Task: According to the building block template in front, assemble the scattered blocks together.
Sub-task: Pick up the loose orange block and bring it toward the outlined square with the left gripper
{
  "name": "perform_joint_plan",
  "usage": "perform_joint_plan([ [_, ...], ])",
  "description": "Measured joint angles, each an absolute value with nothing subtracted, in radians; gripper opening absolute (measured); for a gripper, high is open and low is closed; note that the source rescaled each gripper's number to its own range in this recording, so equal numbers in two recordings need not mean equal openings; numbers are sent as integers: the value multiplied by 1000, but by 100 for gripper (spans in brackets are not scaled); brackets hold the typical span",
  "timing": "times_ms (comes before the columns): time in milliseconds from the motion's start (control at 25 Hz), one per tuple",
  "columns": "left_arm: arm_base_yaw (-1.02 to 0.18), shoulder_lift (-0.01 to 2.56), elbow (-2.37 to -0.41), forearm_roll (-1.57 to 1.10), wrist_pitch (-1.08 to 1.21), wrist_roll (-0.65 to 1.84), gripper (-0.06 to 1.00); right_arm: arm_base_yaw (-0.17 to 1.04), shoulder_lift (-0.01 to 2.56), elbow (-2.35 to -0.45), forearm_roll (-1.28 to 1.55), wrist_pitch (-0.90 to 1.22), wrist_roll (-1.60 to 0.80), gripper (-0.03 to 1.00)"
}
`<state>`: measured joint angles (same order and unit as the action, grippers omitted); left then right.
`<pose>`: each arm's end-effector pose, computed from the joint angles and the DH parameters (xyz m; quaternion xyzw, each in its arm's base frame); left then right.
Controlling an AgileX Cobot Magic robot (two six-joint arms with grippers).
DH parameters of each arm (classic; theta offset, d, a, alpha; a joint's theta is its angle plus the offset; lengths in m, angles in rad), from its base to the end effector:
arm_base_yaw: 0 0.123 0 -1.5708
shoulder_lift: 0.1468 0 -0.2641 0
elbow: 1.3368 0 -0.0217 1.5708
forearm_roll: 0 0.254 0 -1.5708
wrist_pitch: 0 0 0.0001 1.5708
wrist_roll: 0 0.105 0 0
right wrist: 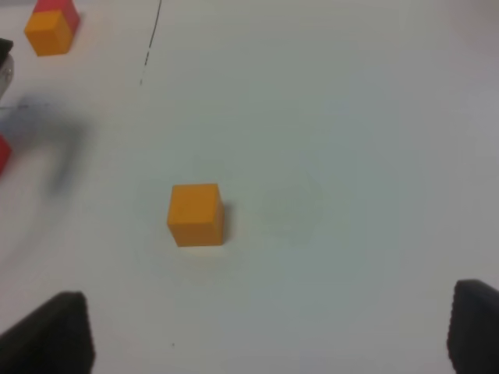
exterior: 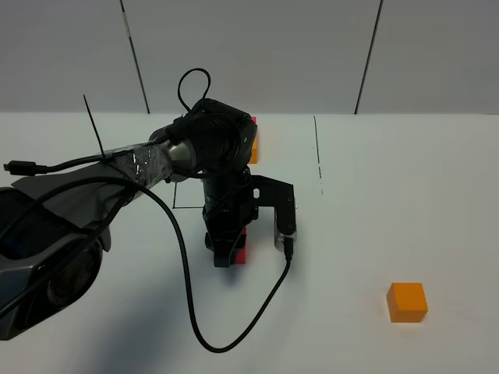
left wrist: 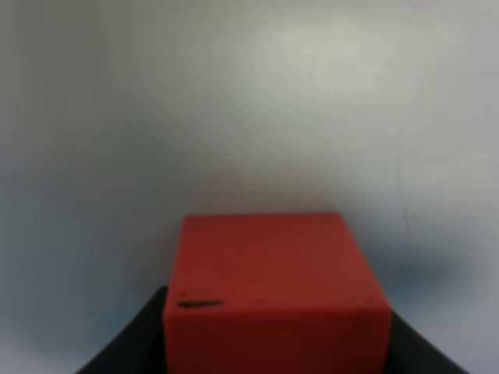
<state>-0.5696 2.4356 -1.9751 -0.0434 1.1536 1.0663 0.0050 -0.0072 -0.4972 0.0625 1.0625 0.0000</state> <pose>0.3959 -0.2585 0.0859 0.7237 0.6895 -0.0140 0.0262 0.0306 0.0059 0.2718 -0.0034 0.8521 0.0325 0.5223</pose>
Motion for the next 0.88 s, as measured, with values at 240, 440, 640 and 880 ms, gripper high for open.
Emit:
perform_joint_plan([
  [240,-570,2440,-1976,-65,1159,1063,29,5,-7,-497,62,1062,0,81],
  [440,-570,2441,-1976,-64,1152,980,94,5,-7,-497,62,1062,0,81],
  [640,-578,2438,-1976,15,1153,942,100,5,-7,-497,62,1062,0,81],
  [880,-603,2362,-1976,26,1161,938,100,5,-7,-497,62,1062,0,81],
])
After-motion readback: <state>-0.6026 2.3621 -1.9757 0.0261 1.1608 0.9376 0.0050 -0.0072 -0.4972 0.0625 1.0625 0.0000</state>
